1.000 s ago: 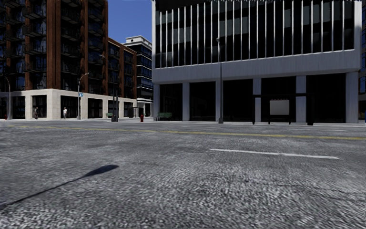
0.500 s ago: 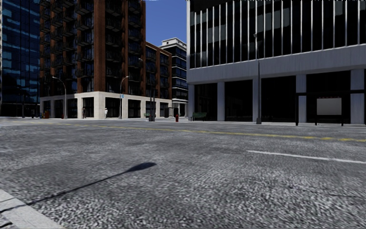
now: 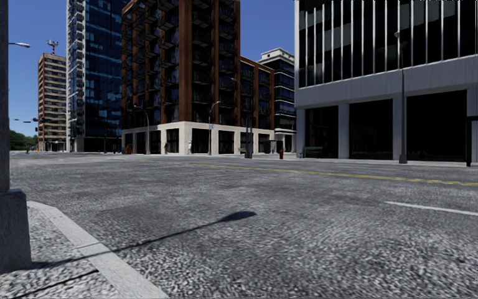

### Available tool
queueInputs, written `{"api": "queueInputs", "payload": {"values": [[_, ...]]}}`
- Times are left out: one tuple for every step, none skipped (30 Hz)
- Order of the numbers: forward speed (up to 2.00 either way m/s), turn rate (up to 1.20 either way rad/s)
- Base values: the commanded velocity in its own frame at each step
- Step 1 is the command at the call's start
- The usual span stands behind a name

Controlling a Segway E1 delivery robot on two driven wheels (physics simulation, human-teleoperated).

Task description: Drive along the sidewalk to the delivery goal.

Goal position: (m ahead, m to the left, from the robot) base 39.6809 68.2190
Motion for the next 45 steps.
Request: {"api": "queueInputs", "payload": {"values": [[0.00, 0.73], [0.00, 0.73], [0.00, 0.73], [0.00, 0.73], [0.00, 0.73], [0.00, 0.73], [0.00, 0.73], [0.00, 0.73], [0.00, 0.73], [0.00, 0.73], [0.00, 0.73], [0.00, 0.73], [0.00, 0.73], [0.00, 0.73], [0.00, 0.73], [0.00, 0.73], [0.00, 0.73], [0.00, 0.73], [0.00, 0.73], [0.00, 0.73], [0.00, 0.73], [0.00, 0.73], [0.00, 0.73], [0.00, 0.73], [0.00, 0.73], [0.00, 0.72], [0.00, 0.72], [0.00, 0.71], [0.00, 0.70], [0.00, 0.70], [0.10, 0.69], [0.23, 0.69], [0.40, 0.69], [0.48, 0.69], [0.51, 0.69], [0.51, 0.69], [0.52, 0.68], [0.56, 0.68], [0.56, 0.68], [0.67, 0.68], [0.72, 0.68], [0.74, 0.68], [0.75, 0.67], [0.78, 0.66], [0.82, 0.65]]}}
